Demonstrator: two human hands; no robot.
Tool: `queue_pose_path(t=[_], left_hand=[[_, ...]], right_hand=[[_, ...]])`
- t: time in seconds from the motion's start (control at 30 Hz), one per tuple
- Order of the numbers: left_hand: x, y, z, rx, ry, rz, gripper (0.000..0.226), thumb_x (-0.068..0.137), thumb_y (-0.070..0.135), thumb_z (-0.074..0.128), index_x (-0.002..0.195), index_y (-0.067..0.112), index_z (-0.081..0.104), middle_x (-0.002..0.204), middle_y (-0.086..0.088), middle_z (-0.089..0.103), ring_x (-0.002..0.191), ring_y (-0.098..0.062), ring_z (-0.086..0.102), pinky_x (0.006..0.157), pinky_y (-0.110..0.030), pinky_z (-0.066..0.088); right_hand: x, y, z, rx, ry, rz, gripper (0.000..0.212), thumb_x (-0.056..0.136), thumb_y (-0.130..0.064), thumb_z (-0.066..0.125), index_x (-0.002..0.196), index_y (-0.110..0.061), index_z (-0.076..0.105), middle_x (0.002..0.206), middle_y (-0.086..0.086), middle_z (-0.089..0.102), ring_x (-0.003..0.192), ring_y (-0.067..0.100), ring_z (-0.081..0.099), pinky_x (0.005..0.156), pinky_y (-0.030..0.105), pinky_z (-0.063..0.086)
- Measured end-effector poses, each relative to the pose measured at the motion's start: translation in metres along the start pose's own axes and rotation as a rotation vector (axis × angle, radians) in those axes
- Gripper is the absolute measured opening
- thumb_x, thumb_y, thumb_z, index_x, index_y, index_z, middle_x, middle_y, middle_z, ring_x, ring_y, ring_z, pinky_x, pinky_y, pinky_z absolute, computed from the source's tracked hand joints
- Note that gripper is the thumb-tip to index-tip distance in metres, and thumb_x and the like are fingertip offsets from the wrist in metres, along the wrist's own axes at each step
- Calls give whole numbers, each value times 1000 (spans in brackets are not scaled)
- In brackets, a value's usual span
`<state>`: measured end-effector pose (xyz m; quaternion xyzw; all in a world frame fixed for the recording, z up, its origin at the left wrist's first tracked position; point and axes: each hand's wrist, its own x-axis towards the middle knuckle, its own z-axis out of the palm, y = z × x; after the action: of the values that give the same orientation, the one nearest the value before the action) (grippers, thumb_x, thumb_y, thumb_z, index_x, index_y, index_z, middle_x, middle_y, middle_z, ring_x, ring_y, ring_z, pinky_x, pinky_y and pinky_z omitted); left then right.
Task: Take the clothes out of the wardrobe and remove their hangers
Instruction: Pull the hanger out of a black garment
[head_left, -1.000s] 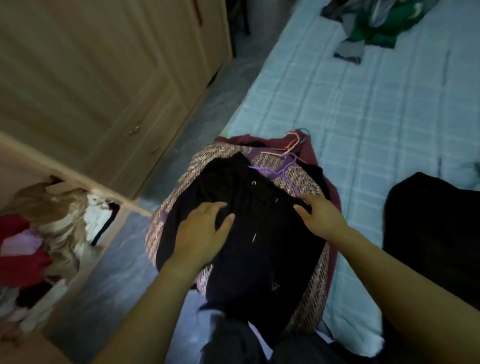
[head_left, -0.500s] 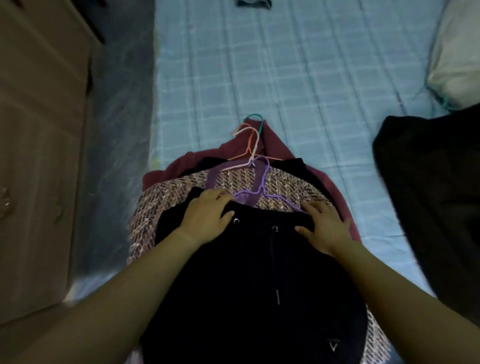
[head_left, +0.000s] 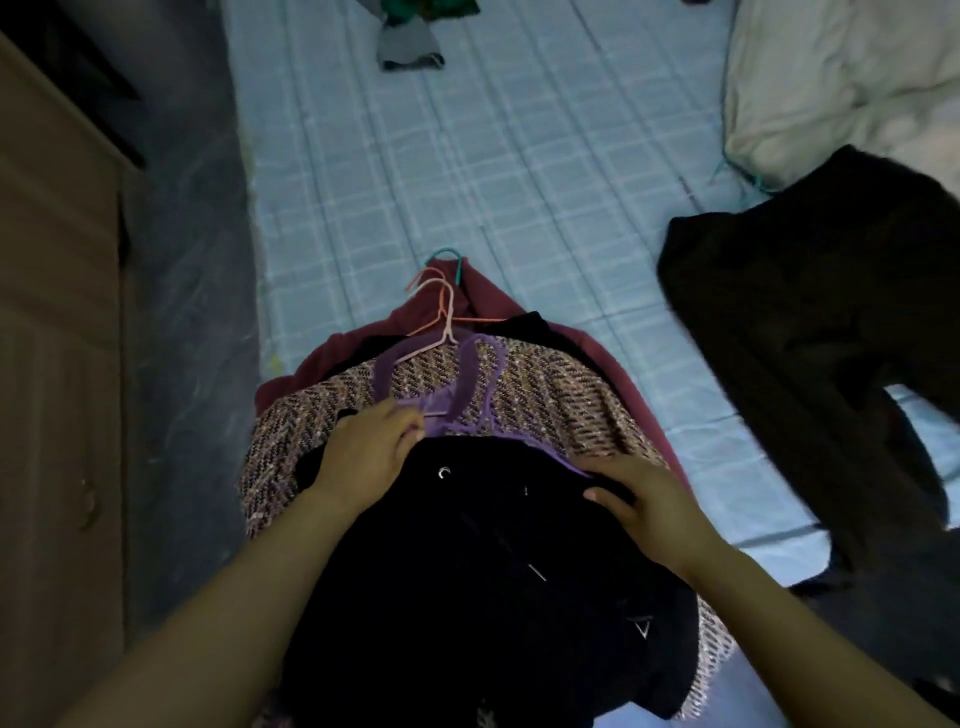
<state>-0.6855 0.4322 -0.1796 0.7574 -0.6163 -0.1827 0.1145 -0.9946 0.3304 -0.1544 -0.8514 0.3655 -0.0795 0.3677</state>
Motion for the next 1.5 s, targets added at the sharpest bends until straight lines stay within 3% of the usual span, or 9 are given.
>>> queue_pose_path(t=[0.23, 0.43, 0.7, 0.8, 0.97, 1.07, 1.2, 1.3, 1.5], left_hand=[[-71, 95, -39, 14, 224, 11, 9, 93, 26, 49, 87, 21, 54, 71, -4, 63, 67, -30, 59, 58, -37, 40], [-142, 240, -53, -131, 431, 196, 29, 89, 34, 41, 92, 16, 64, 84, -1, 70, 72, -27, 65, 67, -42, 50], [-150, 408, -55, -190, 528, 399, 21, 90, 33, 45, 94, 22, 62, 88, 6, 68, 79, -20, 63, 81, -44, 45], [-131, 446, -50, -143, 542, 478, 29, 92, 37, 43, 110, 22, 61, 107, 1, 63, 98, -21, 59, 89, -42, 39], [-86, 457, -39, -101, 624, 415, 39, 94, 36, 45, 129, 21, 52, 138, -10, 42, 128, -27, 37, 104, -49, 28], [-32, 459, -34, -265, 478, 324, 45, 95, 40, 45, 137, 22, 43, 141, -13, 39, 129, -30, 36, 107, -46, 30], [44, 477, -31, -451, 157, 255, 47, 94, 44, 39, 136, 24, 42, 133, -1, 50, 121, -19, 48, 97, -33, 40], [83, 502, -35, -592, 171, 231, 36, 94, 42, 41, 124, 25, 51, 117, 5, 60, 106, -12, 56, 84, -25, 43], [135, 504, -40, -677, 267, 98, 19, 95, 32, 48, 109, 28, 60, 93, 12, 64, 83, -4, 60, 65, -19, 40]], right_hand=[[-90, -32, -52, -79, 236, -47, 26, 86, -33, 56, 110, -29, 66, 89, -18, 59, 89, 7, 53, 75, 14, 37], [-232, -29, -102, -23, 457, -24, 14, 84, -23, 65, 97, -20, 69, 81, -6, 62, 81, 12, 58, 75, 25, 44], [-371, -8, -213, -141, 879, -32, 17, 80, -16, 67, 96, -12, 73, 81, -3, 63, 77, 10, 56, 76, 20, 45], [-389, 6, -258, -230, 967, -30, 17, 80, -14, 67, 96, -10, 73, 79, -2, 61, 76, 10, 54, 77, 16, 42], [-395, 47, -314, -296, 1025, 33, 18, 79, -7, 70, 97, -10, 73, 81, 1, 63, 76, 18, 58, 77, 26, 46], [-384, 77, -352, -345, 1040, 42, 17, 80, -11, 67, 96, -7, 72, 80, 3, 63, 76, 19, 57, 78, 23, 45], [-352, 105, -413, -401, 1032, 47, 14, 81, -10, 70, 94, -4, 72, 82, 6, 64, 78, 14, 56, 80, 22, 45], [-318, 122, -464, -431, 1028, 24, 17, 83, -20, 65, 94, -9, 73, 78, 6, 63, 78, 5, 53, 79, 20, 43], [-214, 176, -526, -409, 862, 9, 20, 78, -9, 72, 98, -11, 73, 78, 7, 63, 74, 23, 56, 73, 31, 44]])
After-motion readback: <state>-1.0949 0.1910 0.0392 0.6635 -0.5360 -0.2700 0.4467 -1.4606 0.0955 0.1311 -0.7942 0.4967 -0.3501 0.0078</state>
